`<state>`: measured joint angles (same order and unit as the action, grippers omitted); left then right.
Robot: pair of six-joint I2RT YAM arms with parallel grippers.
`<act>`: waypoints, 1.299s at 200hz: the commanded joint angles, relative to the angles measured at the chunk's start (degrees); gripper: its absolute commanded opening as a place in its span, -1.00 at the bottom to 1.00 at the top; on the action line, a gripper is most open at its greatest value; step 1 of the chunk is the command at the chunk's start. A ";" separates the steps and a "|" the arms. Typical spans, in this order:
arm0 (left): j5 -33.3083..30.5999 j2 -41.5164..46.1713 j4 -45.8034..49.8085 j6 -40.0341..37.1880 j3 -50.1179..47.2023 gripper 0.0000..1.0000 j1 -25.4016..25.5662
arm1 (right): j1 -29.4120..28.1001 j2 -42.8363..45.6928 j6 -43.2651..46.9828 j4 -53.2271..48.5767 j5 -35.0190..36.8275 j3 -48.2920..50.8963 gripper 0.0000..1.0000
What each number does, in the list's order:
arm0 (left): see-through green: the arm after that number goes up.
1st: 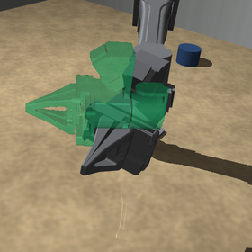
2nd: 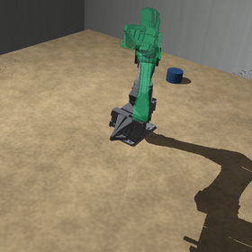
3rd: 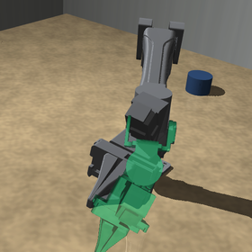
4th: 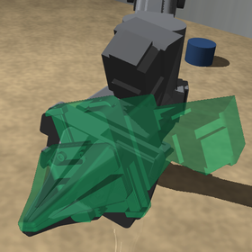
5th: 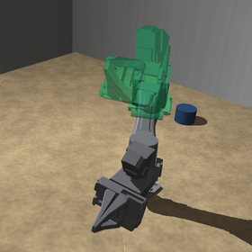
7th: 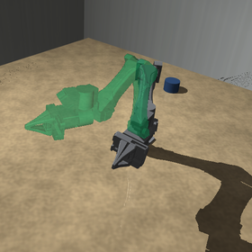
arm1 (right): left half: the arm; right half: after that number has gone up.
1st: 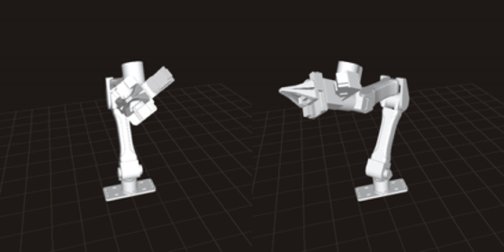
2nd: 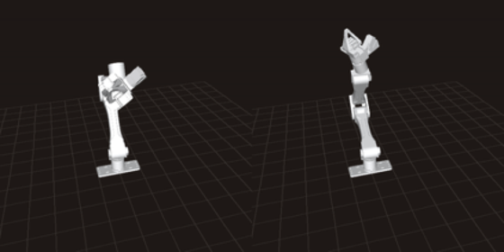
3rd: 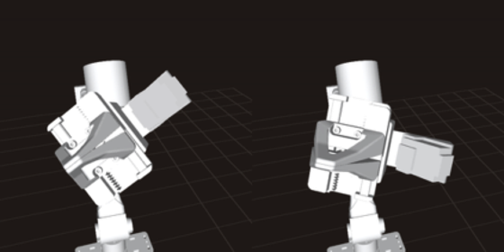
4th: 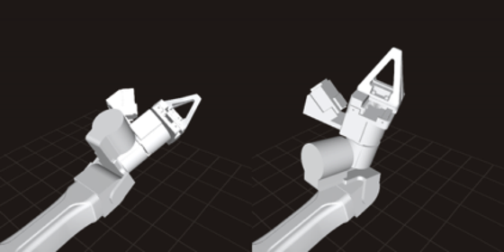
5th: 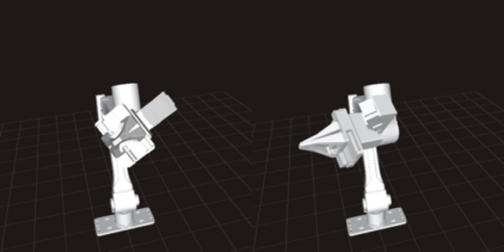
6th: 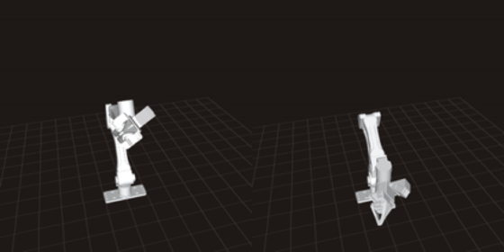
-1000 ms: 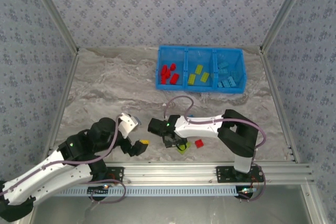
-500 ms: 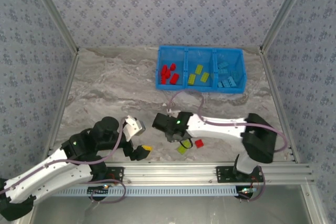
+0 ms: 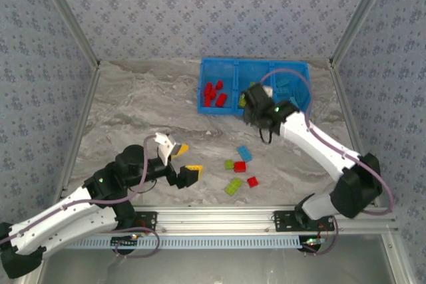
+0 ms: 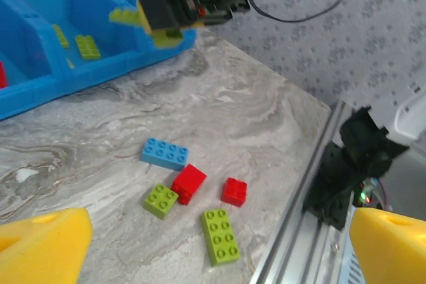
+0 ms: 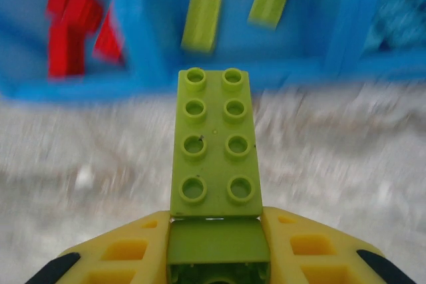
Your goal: Sort the legos into containers by color
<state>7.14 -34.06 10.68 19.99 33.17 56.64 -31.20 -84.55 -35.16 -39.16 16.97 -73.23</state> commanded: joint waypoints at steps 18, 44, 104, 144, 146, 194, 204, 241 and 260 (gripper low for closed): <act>-9.43 -3.47 3.46 10.49 4.14 0.99 0.05 | 9.57 -16.82 10.24 3.88 -6.45 -13.10 -0.53; -12.53 -5.40 7.10 17.50 5.42 0.98 0.05 | 10.87 -25.41 12.52 2.11 -7.07 -21.71 -0.40; -14.78 -7.97 5.93 23.33 4.66 0.99 0.06 | 11.48 -23.95 14.51 -2.40 -9.04 -25.65 0.12; -15.34 -9.25 6.15 18.22 6.21 0.98 0.03 | 10.14 -8.16 14.93 -3.97 -11.97 -13.22 0.14; -15.43 -9.20 6.21 17.75 6.32 0.98 0.04 | 9.92 -7.18 15.00 -4.10 -12.12 -12.28 0.15; -15.12 -7.36 11.51 2.54 8.86 0.95 0.05 | -1.99 13.90 12.28 -6.51 -10.09 9.44 0.29; -12.32 -6.86 12.81 -2.67 9.10 0.94 0.05 | -4.87 15.83 11.29 -7.14 -9.41 12.15 0.33; -9.29 -6.22 16.30 -13.91 9.46 0.98 0.05 | -11.21 11.93 10.20 -8.52 -6.74 15.69 0.49; -8.48 -6.73 15.81 -17.05 9.29 0.98 0.05 | -12.12 6.23 9.79 -7.80 -6.12 14.69 0.63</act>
<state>-3.79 -40.91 24.75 12.01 40.91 56.64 -42.19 -72.97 -23.94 -46.15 8.23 -58.00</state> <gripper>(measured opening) 0.991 0.786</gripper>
